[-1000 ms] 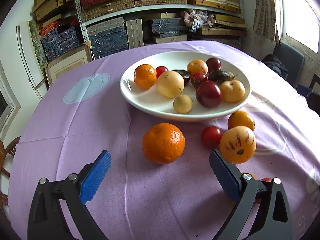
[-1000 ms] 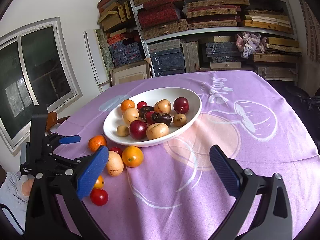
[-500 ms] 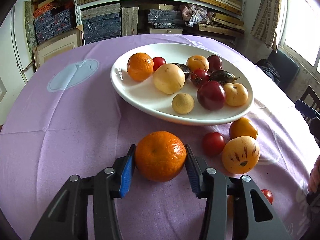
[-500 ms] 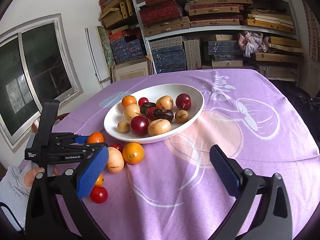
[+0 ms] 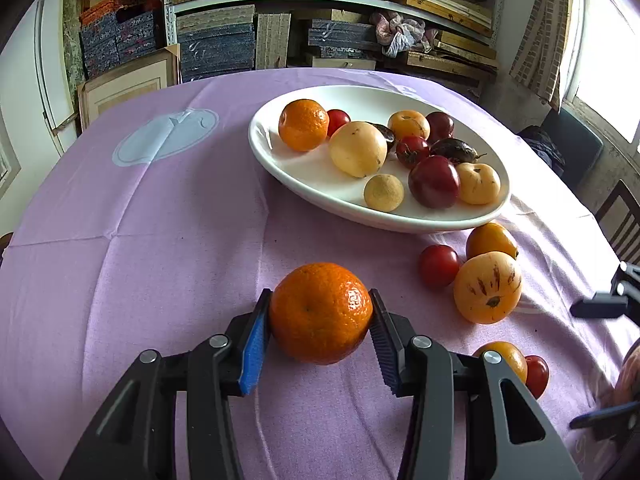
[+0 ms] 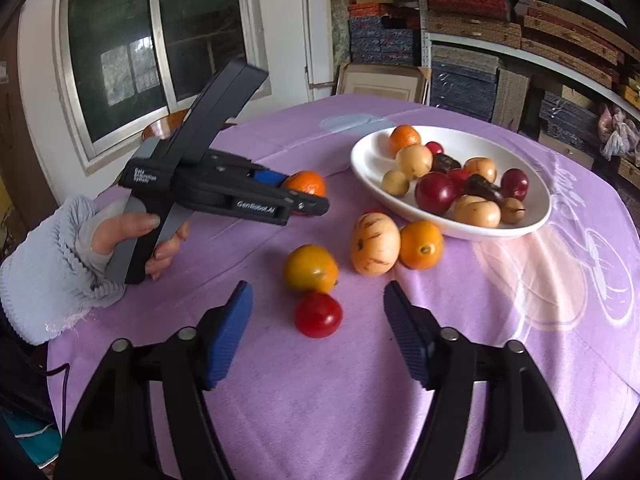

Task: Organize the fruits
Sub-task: 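Grasp a red tomato with the right tool while the left tool lifts the mandarin, then lower the mandarin and red tomato onto the plate and open both tools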

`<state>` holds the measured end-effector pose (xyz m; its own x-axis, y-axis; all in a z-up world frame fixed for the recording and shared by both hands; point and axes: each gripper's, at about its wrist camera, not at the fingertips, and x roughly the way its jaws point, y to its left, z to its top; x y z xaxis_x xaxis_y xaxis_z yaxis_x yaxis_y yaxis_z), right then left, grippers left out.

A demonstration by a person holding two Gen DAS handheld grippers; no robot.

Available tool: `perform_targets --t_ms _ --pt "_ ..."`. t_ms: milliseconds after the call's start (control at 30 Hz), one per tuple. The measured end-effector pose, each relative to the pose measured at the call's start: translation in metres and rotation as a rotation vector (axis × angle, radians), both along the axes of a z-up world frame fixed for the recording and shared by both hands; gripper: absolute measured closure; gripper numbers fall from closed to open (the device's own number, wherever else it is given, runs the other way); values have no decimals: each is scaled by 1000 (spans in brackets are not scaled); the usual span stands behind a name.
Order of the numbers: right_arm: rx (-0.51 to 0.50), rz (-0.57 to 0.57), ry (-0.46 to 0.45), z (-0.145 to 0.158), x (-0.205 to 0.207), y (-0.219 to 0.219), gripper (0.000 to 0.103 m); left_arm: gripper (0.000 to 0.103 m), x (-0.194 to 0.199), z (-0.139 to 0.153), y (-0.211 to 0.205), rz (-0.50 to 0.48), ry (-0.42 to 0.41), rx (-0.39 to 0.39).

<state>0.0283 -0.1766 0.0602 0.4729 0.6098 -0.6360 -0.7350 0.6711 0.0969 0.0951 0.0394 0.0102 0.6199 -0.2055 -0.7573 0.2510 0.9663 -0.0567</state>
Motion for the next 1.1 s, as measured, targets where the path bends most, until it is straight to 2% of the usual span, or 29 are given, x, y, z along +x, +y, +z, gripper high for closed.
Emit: perform_targets --t_ms 467,567,600,633,733,833,1000,1100 --pt "-97 -12 56 -21 6 22 57 56 2 -1 -1 4 -2 9" --pt "-130 -11 60 -25 6 28 66 56 2 -1 -2 6 -3 16" --pt "-140 -12 63 -26 8 30 73 56 2 -1 -2 6 -4 17" --pt "-143 -11 67 -27 9 30 73 56 2 -1 -2 6 -4 18" --pt "-128 -23 79 -28 15 28 73 56 2 -1 -3 7 -5 16" --pt "-65 -38 80 -23 18 16 73 56 -1 3 -4 12 -32 29" --pt "34 -142 33 -1 30 -17 73 56 -8 26 -12 -2 -106 6" --pt "80 -217 17 11 49 -32 73 56 2 40 -20 -3 -129 13"
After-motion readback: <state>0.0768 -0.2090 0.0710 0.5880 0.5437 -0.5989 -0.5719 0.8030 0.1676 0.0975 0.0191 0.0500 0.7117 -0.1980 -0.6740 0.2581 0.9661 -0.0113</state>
